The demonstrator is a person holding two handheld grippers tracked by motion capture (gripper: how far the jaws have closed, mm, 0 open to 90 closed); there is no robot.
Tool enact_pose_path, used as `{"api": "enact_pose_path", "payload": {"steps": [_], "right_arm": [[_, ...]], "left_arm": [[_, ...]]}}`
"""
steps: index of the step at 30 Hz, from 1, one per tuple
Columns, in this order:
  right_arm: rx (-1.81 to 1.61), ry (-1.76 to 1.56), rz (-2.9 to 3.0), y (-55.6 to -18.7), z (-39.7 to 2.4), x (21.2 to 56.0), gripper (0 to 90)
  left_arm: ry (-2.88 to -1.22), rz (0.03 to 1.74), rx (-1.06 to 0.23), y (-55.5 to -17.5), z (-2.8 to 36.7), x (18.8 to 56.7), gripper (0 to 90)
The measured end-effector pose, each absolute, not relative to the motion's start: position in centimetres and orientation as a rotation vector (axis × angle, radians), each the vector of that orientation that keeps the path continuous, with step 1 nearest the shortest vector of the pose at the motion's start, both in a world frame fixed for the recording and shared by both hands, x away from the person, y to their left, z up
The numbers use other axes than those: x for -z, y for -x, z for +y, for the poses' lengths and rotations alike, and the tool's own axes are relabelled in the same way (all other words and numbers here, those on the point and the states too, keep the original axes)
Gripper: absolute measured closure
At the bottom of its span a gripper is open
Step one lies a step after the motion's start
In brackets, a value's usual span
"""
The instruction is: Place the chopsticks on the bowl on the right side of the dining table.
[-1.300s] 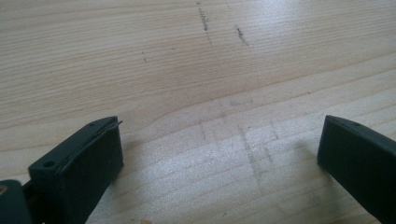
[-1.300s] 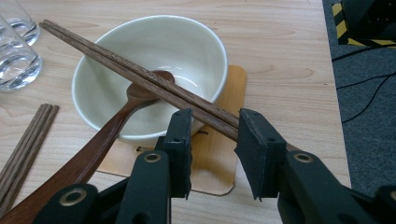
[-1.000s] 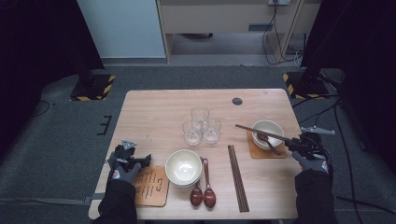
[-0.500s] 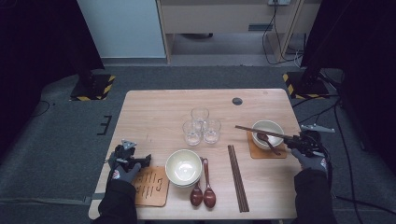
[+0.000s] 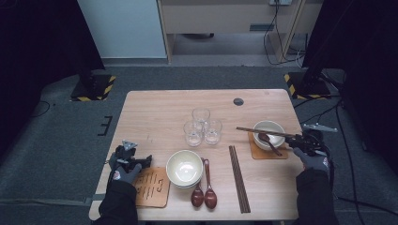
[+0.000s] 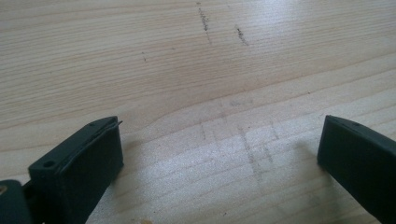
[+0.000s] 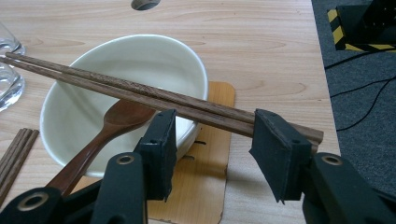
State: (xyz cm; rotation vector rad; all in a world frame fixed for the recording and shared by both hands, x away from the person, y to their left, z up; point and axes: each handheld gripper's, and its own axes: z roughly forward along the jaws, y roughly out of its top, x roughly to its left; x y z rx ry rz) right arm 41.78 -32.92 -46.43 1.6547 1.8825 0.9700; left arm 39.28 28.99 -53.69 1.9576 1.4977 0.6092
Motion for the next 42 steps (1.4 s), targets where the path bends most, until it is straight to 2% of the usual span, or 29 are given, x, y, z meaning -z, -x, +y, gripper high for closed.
{"api": "enact_pose_path", "payload": {"steps": [10, 20, 32, 42], "right_arm": [[-0.994, -1.65, 1.88, -41.7, -32.9, 46.3, 49.4], [-1.072, -1.566, 1.847, -41.1, -32.2, 44.2, 53.8], [-1.061, -1.521, 1.868, -42.6, -30.3, 43.4, 59.4], [-1.045, -1.527, 1.903, -44.1, -29.3, 44.2, 63.1]], "left_arm": [[-1.957, 1.498, -0.609, -39.3, 29.0, 53.7, 0.0], [-1.957, 1.498, -0.609, -39.3, 29.0, 53.7, 0.0], [-1.957, 1.498, -0.609, -39.3, 29.0, 53.7, 0.0], [-1.958, 1.498, -0.609, -39.3, 29.0, 53.7, 0.0]]}}
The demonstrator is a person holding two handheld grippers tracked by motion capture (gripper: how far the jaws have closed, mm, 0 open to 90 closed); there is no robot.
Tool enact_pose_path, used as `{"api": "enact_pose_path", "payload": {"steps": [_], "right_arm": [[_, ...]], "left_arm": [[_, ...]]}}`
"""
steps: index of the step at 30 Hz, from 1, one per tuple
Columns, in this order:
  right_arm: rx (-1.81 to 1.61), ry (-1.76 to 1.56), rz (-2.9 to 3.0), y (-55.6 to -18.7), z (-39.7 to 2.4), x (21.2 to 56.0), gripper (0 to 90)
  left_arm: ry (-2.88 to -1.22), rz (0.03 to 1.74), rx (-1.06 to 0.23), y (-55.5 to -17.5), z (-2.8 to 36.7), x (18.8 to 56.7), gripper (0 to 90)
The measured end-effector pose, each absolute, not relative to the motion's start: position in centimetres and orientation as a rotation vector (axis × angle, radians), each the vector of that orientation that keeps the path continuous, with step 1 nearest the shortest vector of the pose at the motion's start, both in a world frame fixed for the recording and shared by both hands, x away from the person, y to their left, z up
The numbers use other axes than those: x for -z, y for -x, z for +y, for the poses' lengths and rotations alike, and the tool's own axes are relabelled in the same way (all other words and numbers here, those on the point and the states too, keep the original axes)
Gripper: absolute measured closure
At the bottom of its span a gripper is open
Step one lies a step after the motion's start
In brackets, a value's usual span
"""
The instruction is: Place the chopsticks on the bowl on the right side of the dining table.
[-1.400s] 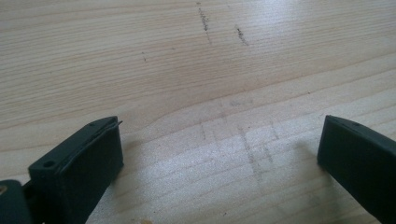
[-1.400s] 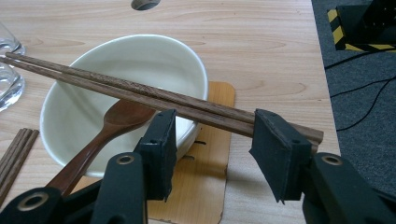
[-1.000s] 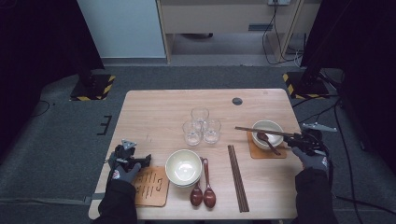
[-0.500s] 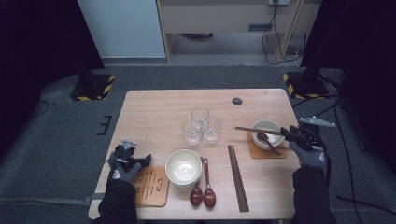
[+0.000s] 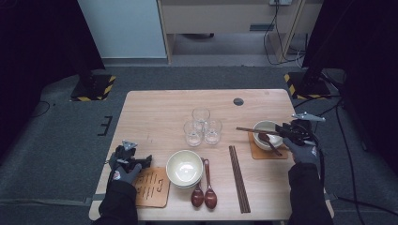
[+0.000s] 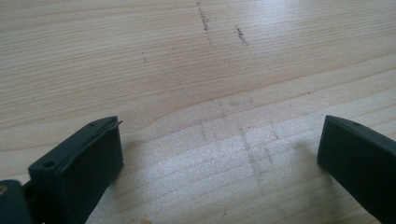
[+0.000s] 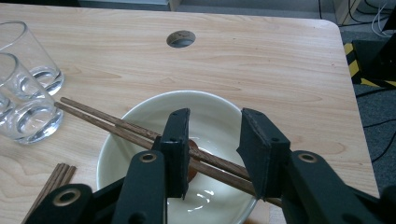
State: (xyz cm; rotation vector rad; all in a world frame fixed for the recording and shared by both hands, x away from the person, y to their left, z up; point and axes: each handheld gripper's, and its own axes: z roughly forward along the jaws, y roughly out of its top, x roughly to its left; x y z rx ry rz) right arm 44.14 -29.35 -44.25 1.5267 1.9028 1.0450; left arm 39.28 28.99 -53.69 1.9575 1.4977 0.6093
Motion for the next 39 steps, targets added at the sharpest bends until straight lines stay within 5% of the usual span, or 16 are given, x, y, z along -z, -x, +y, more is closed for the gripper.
{"api": "enact_pose_path", "payload": {"steps": [39], "right_arm": [[-0.942, -1.509, 1.999, -47.0, -27.2, 46.3, 62.5]], "left_arm": [[-1.958, 1.497, -0.609, -39.3, 29.0, 53.7, 0.0]]}}
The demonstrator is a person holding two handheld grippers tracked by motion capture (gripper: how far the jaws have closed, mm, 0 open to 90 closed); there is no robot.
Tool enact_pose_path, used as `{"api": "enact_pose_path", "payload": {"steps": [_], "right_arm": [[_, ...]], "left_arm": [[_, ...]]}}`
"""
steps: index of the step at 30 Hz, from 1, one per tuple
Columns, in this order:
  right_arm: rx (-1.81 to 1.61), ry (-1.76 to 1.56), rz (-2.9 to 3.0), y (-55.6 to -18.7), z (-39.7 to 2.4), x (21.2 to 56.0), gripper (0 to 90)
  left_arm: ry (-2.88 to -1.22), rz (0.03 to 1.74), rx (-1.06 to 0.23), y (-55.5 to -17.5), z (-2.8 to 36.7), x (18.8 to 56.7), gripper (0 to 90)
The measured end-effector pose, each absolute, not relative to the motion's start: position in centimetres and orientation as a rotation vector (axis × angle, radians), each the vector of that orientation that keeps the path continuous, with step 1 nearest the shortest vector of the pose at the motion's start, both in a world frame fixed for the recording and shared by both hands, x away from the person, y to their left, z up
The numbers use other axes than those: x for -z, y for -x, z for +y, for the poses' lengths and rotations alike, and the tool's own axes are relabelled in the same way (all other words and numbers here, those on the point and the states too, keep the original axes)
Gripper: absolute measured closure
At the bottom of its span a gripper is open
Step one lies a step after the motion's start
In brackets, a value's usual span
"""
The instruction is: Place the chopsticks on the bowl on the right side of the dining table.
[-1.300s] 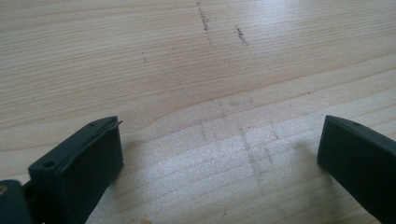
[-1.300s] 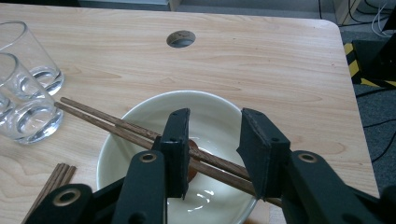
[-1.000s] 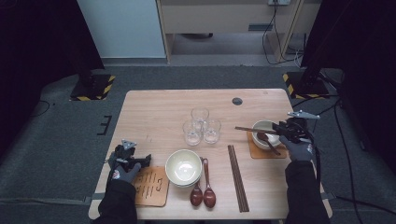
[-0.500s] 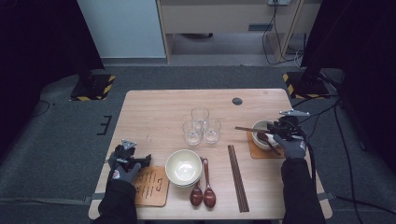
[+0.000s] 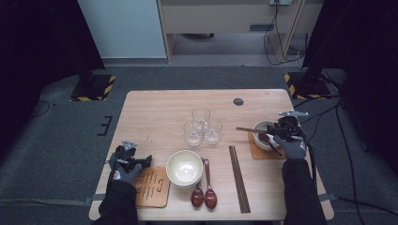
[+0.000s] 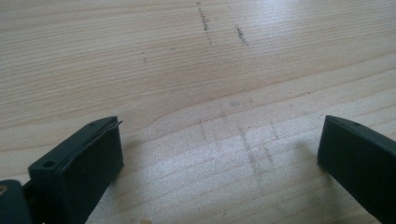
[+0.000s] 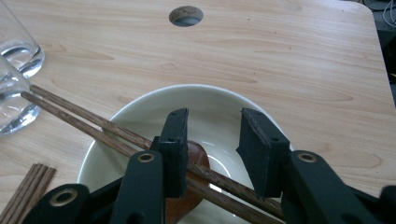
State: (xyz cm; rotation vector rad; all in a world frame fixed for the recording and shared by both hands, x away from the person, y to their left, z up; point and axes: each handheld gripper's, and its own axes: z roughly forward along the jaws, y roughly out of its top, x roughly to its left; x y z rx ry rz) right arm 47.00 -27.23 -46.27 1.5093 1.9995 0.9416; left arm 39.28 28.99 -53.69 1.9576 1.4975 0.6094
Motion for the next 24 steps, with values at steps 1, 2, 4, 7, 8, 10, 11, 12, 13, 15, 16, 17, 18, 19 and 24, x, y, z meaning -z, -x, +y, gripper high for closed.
{"api": "enact_pose_path", "payload": {"steps": [1, 2, 4, 7, 8, 10, 11, 12, 13, 15, 16, 17, 18, 19, 24], "right_arm": [[-0.938, -1.509, 2.003, -46.97, -27.2, 46.28, 62.5], [-0.936, -1.507, 2.005, -46.92, -27.19, 46.28, 62.5], [-0.937, -1.499, 2.013, -46.87, -27.22, 46.26, 62.5], [-0.938, -1.498, 2.021, -46.79, -27.13, 46.25, 62.4], [-0.938, -1.492, 2.028, -46.77, -27.11, 46.27, 62.3], [-0.934, -1.485, 2.033, -46.72, -27.05, 46.26, 62.4], [-0.934, -1.485, 2.034, -46.69, -27.03, 46.25, 62.3], [-0.932, -1.481, 2.037, -46.67, -27.05, 46.24, 62.2], [-0.93, -1.477, 2.039, -46.63, -27.05, 46.23, 62.0], [-0.932, -1.469, 2.051, -46.57, -27.08, 46.21, 61.9], [-0.932, -1.468, 2.05, -46.54, -27.06, 46.2, 61.8], [-0.933, -1.47, 2.053, -46.51, -27.04, 46.19, 61.7], [-0.935, -1.467, 2.056, -46.51, -27.02, 46.19, 61.5], [-0.933, -1.467, 2.058, -46.51, -27.02, 46.19, 61.0], [-0.941, -1.462, 2.06, -46.35, -26.96, 46.04, 59.2]], "left_arm": [[-1.958, 1.498, -0.609, -39.28, 28.99, 53.69, 0.0], [-1.958, 1.498, -0.609, -39.28, 28.99, 53.69, 0.0], [-1.957, 1.498, -0.609, -39.28, 28.99, 53.69, 0.0], [-1.957, 1.498, -0.609, -39.28, 28.99, 53.69, 0.0], [-1.957, 1.498, -0.609, -39.28, 28.99, 53.69, 0.0], [-1.957, 1.498, -0.609, -39.28, 28.99, 53.69, 0.0], [-1.957, 1.498, -0.609, -39.28, 28.99, 53.69, 0.0], [-1.957, 1.498, -0.609, -39.28, 28.99, 53.69, 0.0], [-1.958, 1.498, -0.609, -39.28, 28.99, 53.69, 0.0], [-1.957, 1.498, -0.609, -39.28, 28.99, 53.69, 0.0], [-1.958, 1.498, -0.609, -39.28, 28.99, 53.69, 0.0], [-1.958, 1.498, -0.609, -39.28, 28.99, 53.69, 0.0], [-1.957, 1.498, -0.609, -39.28, 28.99, 53.69, 0.0], [-1.958, 1.498, -0.609, -39.28, 28.99, 53.69, 0.0], [-1.957, 1.498, -0.609, -39.28, 28.99, 53.69, 0.0]]}}
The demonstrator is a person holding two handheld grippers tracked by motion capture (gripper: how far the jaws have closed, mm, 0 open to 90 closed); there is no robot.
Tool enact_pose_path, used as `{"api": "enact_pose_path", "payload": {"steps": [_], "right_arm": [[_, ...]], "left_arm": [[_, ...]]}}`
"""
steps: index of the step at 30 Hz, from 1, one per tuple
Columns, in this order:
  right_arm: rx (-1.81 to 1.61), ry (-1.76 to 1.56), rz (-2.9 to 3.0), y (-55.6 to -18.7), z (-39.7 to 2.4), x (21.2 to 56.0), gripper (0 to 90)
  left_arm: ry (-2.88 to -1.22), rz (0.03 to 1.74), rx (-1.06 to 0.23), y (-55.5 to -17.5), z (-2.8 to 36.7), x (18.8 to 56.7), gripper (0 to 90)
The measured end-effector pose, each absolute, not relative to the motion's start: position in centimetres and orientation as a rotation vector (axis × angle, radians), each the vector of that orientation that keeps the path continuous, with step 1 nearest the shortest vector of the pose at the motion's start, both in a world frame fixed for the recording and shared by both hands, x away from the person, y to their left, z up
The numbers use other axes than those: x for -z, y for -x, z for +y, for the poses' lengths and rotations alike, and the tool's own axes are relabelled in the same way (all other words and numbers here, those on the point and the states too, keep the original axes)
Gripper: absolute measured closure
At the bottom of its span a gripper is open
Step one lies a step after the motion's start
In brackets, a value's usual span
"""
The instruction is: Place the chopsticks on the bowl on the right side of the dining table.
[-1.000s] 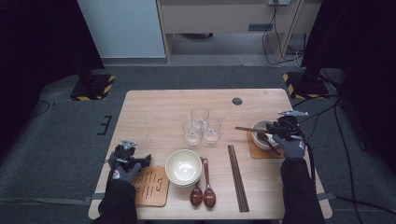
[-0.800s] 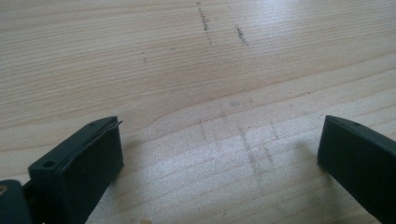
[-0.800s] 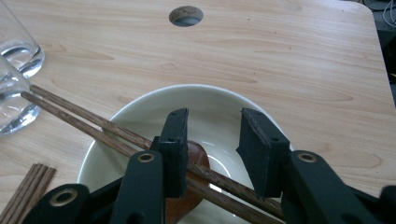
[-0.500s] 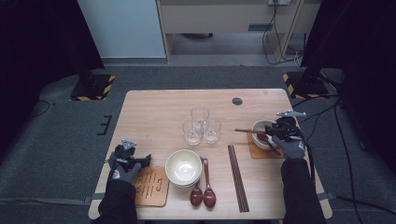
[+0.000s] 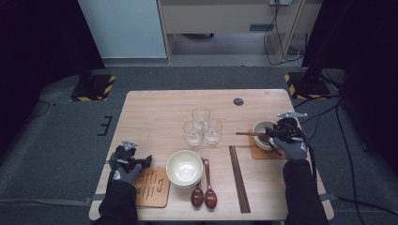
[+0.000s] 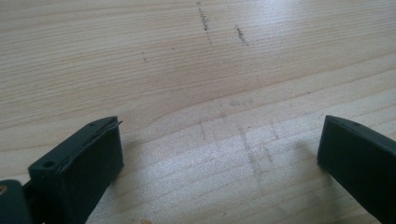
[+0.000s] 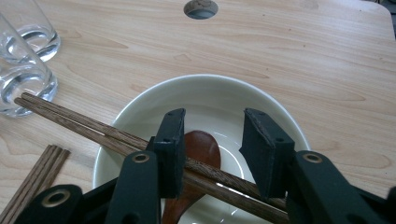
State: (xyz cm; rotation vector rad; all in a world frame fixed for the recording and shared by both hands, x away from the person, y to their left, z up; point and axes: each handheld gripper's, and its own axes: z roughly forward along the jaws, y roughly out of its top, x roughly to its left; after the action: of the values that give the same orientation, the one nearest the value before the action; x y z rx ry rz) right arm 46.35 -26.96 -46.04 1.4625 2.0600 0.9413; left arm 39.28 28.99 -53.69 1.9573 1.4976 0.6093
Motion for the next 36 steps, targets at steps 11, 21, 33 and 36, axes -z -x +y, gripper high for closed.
{"api": "enact_pose_path", "payload": {"steps": [11, 21, 33, 36], "right_arm": [[-1.009, -1.455, 2.0, -44.4, -28.0, 44.5, 57.1], [-1.04, -1.496, 1.976, -42.8, -29.0, 44.9, 55.8], [-1.003, -1.554, 1.961, -42.5, -29.9, 45.6, 53.9], [-1.001, -1.564, 1.951, -42.5, -30.2, 45.6, 53.8]], "left_arm": [[-1.957, 1.498, -0.609, -39.3, 29.0, 53.7, 0.0], [-1.957, 1.498, -0.609, -39.3, 29.0, 53.7, 0.0], [-1.957, 1.498, -0.61, -39.3, 29.0, 53.7, 0.0], [-1.957, 1.498, -0.609, -39.3, 29.0, 53.7, 0.0]]}}
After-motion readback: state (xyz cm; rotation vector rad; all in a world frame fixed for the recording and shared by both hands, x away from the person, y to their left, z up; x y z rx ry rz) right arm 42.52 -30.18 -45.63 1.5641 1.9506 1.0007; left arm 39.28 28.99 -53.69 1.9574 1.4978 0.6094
